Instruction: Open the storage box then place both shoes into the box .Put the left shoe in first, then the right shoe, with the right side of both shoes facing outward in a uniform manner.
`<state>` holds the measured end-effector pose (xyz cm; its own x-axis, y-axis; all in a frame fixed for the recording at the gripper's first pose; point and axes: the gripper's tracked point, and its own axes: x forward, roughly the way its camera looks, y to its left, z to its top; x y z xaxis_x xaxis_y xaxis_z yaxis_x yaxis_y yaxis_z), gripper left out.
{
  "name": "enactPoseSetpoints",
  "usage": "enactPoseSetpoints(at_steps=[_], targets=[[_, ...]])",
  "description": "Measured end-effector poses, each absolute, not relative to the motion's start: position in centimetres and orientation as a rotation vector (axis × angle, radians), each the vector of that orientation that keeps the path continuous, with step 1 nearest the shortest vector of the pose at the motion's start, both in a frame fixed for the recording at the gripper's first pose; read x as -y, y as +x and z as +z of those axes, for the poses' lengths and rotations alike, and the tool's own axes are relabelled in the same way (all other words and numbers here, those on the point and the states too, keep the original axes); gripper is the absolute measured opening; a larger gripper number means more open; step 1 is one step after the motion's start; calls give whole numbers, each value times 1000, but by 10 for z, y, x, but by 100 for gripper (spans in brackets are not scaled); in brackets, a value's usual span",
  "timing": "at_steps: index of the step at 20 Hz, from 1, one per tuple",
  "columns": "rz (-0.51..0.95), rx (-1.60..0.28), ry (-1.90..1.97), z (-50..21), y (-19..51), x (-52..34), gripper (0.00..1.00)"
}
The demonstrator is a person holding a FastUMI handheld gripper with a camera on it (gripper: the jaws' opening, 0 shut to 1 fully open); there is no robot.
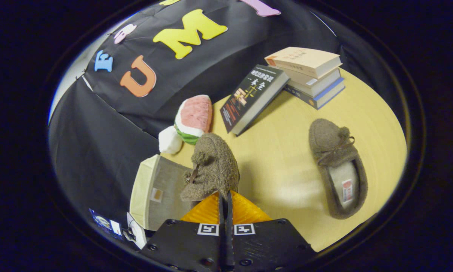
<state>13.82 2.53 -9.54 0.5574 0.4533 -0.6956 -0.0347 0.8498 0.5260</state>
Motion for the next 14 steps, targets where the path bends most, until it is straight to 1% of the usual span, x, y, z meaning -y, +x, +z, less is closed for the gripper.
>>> enactPoseSetpoints(at_steps=[4, 7, 10, 14], targets=[[379, -878, 546, -37, 143, -85, 0], [418, -834, 586, -9, 143, -140, 0], [428, -829, 640, -6, 148, -203, 0], [442, -887, 691, -32, 144, -273, 0]])
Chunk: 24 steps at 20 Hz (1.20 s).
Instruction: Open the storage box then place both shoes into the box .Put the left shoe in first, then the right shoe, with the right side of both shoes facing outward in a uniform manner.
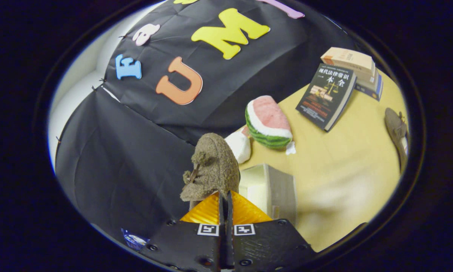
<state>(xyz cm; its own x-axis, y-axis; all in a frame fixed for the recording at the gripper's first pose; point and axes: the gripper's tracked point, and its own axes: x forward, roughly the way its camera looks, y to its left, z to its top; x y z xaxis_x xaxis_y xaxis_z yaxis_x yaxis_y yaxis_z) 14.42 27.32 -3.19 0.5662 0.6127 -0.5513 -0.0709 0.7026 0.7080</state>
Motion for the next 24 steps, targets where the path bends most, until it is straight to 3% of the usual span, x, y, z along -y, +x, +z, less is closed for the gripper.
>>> enactPoseSetpoints(at_steps=[9, 20, 24], targets=[[285, -963, 711, -120, 129, -328, 0], [316, -1200, 631, -177, 109, -359, 0], [397, -1193, 592, -166, 108, -367, 44]])
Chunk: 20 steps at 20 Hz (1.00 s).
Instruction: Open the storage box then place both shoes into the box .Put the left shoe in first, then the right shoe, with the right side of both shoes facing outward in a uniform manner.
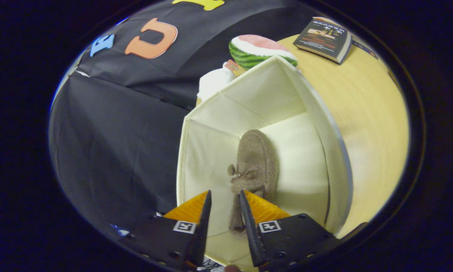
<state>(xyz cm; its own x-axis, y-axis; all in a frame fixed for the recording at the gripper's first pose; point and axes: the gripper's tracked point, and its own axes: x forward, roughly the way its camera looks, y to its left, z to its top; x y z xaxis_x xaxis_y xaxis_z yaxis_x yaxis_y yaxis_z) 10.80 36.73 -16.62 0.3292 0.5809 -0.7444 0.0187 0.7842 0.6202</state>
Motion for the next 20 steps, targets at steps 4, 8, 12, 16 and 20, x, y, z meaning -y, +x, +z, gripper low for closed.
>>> enactPoseSetpoints(at_steps=[4, 8, 12, 16, 20], targets=[[455, -1143, 546, -149, 100, -370, 81], [487, -1018, 414, -121, 97, -354, 92], [441, -867, 330, -84, 104, -308, 96], [393, -762, 303, -48, 102, -249, 96], [327, -702, 257, -20, 98, -167, 96]])
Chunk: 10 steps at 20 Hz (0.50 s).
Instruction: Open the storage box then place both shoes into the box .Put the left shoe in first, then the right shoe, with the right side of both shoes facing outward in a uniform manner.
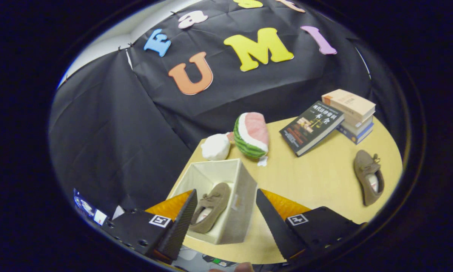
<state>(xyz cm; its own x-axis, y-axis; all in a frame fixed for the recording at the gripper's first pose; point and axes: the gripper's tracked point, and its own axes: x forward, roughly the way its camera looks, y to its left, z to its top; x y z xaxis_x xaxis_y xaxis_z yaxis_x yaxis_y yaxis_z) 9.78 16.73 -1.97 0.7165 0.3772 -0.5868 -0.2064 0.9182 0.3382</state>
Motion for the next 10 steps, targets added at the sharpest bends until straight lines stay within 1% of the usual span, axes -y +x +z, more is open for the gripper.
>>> enactPoseSetpoints(at_steps=[2, 6, 10], targets=[[299, -715, 233, -12, 89, -121, 96], [176, -664, 165, -2, 97, -20, 95], [93, -717, 134, -31, 96, 58, 95]])
